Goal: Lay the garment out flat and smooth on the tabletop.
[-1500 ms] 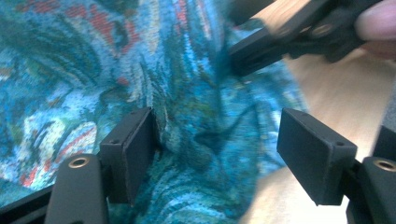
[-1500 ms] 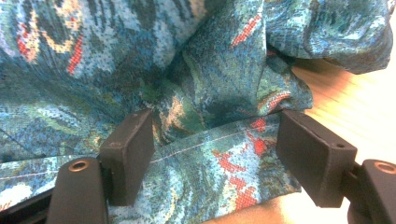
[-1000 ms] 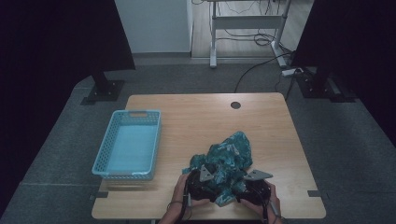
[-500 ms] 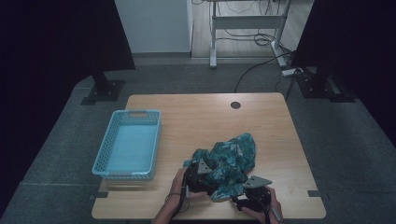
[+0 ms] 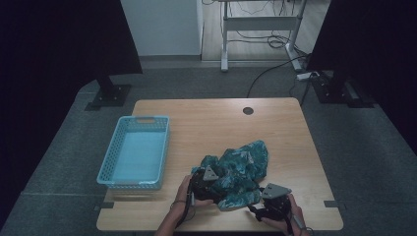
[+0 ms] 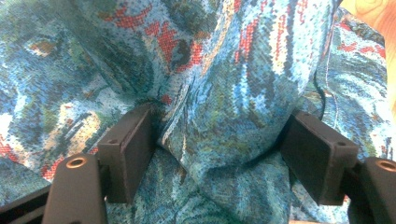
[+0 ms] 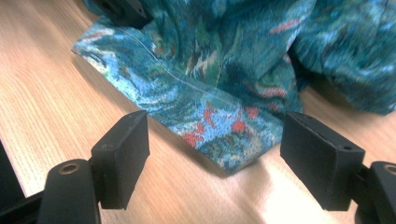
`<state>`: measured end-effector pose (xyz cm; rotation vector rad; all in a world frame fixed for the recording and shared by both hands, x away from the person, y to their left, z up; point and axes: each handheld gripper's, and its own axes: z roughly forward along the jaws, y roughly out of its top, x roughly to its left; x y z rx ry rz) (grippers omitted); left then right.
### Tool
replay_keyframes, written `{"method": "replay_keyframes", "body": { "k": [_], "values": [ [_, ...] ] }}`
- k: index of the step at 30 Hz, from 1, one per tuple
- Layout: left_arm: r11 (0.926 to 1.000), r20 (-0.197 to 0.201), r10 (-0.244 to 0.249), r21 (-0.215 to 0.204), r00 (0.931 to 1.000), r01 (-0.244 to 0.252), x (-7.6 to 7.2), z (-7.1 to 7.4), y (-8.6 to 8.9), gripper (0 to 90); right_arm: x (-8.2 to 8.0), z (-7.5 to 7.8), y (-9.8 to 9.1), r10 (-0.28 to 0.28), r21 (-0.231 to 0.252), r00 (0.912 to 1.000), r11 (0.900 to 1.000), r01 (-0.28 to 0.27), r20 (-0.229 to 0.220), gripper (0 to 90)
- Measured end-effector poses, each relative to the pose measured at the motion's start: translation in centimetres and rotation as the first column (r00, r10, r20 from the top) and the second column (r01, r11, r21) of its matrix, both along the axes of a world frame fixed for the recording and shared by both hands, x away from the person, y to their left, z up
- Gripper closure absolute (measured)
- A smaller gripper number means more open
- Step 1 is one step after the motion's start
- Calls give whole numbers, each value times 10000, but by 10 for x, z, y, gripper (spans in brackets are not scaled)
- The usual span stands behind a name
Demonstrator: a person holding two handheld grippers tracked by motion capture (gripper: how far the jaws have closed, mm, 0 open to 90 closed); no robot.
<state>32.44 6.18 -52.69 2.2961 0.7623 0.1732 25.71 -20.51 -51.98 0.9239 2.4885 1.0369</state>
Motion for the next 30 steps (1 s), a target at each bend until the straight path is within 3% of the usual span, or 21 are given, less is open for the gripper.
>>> {"method": "replay_keyframes", "body": {
  "k": [5,17,20,23,27,30],
  "values": [
    [10000,104,9,63,9999,-10,-1,0,3,263,7,-1,3,277,-77,9996,9996,-277,34,236],
    [10000,156,-62,76,9999,61,-1,-1,5,263,27,-14,10,341,58,9994,9994,-340,-116,227],
    [10000,155,30,3,9999,-30,-1,-1,6,263,27,-16,10,414,145,9990,9990,-411,-145,301],
    [9995,435,298,-82,9986,-294,-3,1,7,273,25,-16,9,353,331,9993,9988,-349,-117,456],
    [9992,867,290,-288,9958,-266,-13,14,13,299,21,-16,7,208,538,9997,9983,-202,-96,570],
    [9994,1095,160,-315,9939,-126,-22,23,16,299,23,-15,6,140,678,9994,9976,-118,-329,627]
  ]
}}
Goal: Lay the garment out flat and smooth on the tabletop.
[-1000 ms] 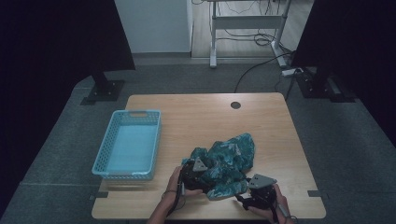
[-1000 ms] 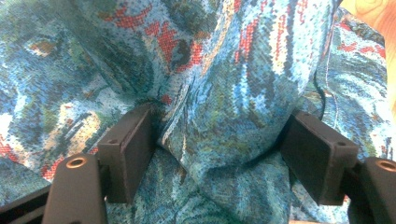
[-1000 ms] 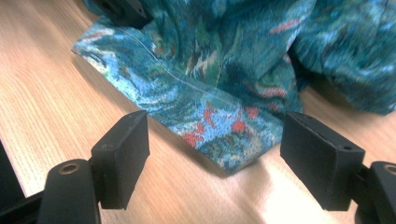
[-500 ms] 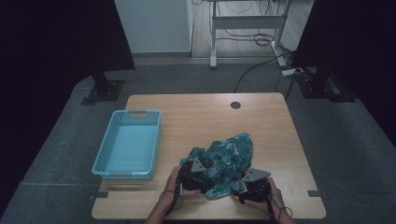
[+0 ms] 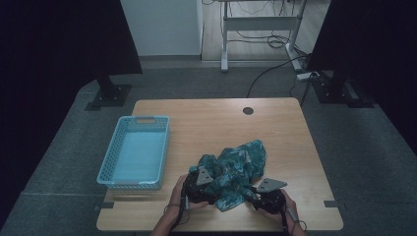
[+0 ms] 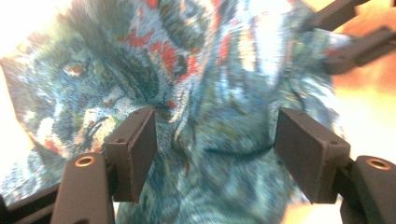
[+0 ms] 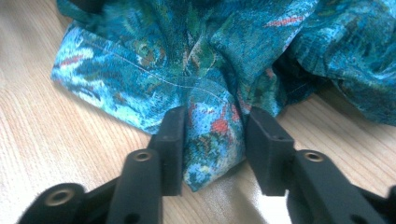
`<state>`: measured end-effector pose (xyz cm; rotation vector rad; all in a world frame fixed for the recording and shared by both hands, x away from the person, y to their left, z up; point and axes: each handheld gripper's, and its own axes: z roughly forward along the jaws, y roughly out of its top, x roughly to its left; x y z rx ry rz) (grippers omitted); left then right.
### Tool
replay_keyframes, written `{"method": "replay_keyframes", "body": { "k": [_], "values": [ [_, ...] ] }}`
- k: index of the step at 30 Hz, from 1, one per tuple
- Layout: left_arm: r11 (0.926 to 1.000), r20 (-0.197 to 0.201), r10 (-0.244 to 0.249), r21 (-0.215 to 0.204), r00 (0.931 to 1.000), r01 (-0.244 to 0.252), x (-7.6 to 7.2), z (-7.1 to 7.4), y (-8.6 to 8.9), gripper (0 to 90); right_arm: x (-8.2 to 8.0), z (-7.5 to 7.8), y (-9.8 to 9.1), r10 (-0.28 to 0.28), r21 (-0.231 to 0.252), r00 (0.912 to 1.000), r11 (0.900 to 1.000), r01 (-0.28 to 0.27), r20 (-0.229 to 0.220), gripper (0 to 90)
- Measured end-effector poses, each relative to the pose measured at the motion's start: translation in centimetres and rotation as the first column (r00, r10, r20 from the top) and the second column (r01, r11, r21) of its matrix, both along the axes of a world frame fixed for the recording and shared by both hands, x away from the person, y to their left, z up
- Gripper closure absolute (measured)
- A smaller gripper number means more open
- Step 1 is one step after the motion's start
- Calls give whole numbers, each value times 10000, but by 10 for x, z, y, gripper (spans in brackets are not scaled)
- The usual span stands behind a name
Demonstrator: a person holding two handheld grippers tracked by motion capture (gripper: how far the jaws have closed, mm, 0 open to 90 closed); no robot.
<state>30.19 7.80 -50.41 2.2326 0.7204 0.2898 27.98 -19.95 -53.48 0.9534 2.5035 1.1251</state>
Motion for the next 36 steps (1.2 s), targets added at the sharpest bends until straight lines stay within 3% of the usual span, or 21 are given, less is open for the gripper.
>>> {"method": "replay_keyframes", "body": {
  "k": [5,9,13,17,26,30,36],
  "values": [
    [9995,253,-312,11,9992,312,-21,6,4,294,2,0,-2,-227,251,9994,9994,234,-262,690],
    [9984,375,-510,-229,9980,519,-37,4,4,293,4,0,-3,-386,425,9980,9983,407,-495,699],
    [9960,378,-843,-280,9957,854,-49,-2,-3,297,4,0,-4,-474,533,9971,9973,506,-601,701],
    [9936,496,-1121,-51,9925,1125,-57,-8,-13,301,5,0,-5,-495,610,9968,9967,533,-620,701],
    [9916,417,-1154,635,9924,1126,-48,-22,-28,304,4,0,-6,-356,651,9971,9971,400,-673,701],
    [9925,359,-1048,666,9938,1022,-44,-26,-29,311,4,0,-6,-376,672,9971,9969,420,-667,704],
    [9946,110,-982,357,9951,977,-38,-28,-29,335,3,0,-6,-355,760,9964,9963,413,-769,714]
  ]
}}
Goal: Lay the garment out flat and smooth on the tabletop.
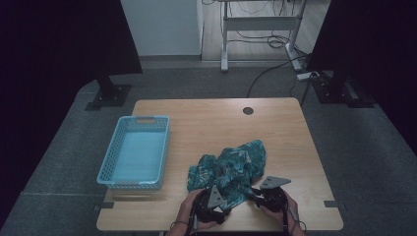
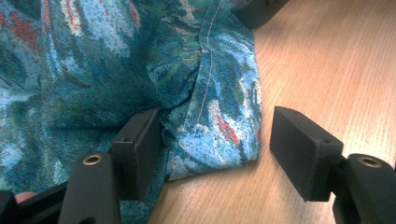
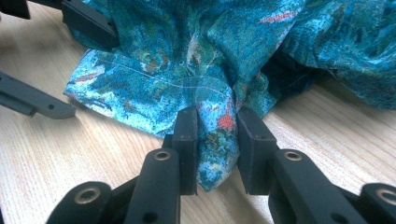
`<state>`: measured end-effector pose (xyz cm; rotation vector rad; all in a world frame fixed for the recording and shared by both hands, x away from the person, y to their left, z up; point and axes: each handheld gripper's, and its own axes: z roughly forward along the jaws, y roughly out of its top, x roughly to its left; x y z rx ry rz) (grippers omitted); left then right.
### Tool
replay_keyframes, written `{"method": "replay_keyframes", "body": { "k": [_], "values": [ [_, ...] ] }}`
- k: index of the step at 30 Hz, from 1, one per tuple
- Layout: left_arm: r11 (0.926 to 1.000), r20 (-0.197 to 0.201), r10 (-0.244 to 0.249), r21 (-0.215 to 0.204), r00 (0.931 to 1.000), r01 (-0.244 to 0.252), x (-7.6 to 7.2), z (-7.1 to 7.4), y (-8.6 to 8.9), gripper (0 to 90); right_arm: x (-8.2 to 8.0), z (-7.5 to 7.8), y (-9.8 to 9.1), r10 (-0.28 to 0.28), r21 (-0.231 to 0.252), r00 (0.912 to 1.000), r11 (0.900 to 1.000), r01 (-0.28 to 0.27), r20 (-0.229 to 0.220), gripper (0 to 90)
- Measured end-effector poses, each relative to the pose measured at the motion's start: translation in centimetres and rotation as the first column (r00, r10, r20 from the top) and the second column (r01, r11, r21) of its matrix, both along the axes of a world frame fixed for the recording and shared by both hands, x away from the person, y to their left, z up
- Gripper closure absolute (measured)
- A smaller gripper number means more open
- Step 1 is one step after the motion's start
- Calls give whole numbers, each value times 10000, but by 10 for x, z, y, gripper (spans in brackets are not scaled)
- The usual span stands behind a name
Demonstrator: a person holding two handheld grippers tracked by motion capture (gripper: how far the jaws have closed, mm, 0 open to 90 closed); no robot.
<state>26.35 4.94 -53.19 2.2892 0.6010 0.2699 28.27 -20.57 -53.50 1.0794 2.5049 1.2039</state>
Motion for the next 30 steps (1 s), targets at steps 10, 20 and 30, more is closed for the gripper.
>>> {"method": "replay_keyframes", "body": {
  "k": [10,20,30],
  "values": [
    [9996,101,117,-245,9999,-115,2,-1,2,464,0,0,0,20,21,10000,10000,-20,-4,713],
    [9995,-49,-274,-135,9996,273,2,2,-3,765,-3,0,-2,39,-18,10000,10000,-39,44,715],
    [9981,-123,-331,-519,9994,325,1,9,3,778,-8,8,-7,194,313,9996,9993,-200,207,721]
  ]
}}
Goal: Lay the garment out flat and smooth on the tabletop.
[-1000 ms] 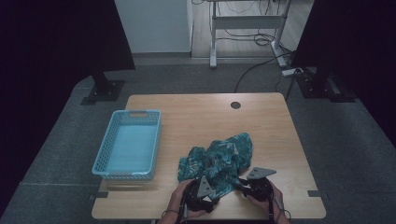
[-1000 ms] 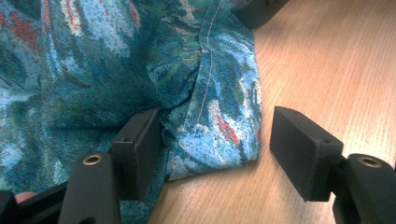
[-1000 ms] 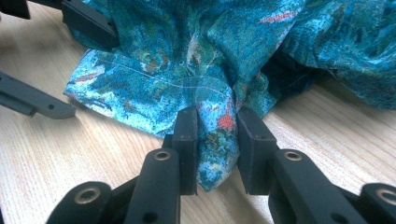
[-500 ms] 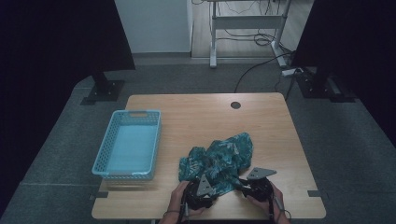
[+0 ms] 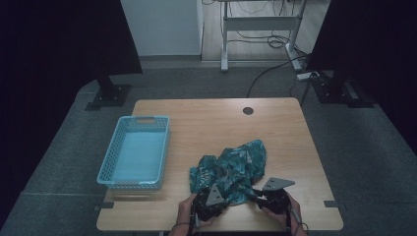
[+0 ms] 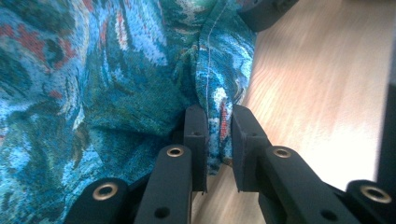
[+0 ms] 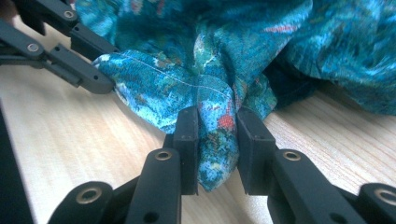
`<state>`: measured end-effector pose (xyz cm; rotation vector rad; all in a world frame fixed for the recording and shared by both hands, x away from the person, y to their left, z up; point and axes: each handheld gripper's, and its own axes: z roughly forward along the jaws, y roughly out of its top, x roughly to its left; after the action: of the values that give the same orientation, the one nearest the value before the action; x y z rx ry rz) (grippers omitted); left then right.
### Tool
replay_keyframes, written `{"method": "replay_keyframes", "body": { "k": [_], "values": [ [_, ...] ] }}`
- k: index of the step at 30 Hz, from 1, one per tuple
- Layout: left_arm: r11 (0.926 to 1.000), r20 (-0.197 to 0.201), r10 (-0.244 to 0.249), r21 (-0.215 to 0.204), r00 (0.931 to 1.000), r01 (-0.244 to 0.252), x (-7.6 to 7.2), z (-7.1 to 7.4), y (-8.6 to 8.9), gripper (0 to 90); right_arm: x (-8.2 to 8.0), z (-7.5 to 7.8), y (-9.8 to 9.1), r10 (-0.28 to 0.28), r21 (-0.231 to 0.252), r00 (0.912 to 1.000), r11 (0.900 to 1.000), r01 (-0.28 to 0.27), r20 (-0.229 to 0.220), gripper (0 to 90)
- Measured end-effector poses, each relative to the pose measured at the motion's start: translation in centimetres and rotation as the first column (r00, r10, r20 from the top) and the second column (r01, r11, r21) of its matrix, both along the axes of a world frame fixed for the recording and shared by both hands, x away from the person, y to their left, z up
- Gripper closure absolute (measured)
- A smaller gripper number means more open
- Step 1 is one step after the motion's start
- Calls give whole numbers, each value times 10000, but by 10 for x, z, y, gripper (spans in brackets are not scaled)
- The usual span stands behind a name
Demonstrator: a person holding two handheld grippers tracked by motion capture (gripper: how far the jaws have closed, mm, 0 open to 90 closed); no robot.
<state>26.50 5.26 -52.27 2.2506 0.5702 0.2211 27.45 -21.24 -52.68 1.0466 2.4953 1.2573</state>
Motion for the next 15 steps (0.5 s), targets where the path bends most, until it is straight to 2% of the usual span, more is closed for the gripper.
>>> {"method": "replay_keyframes", "body": {
  "k": [7,15],
  "values": [
    [9994,175,-131,-304,9998,136,-5,16,6,779,-9,14,-4,240,431,9991,9987,-254,341,723],
    [9961,776,-88,-866,9969,155,-12,44,16,779,-21,33,-2,442,829,9949,9952,-518,909,723]
  ]
}}
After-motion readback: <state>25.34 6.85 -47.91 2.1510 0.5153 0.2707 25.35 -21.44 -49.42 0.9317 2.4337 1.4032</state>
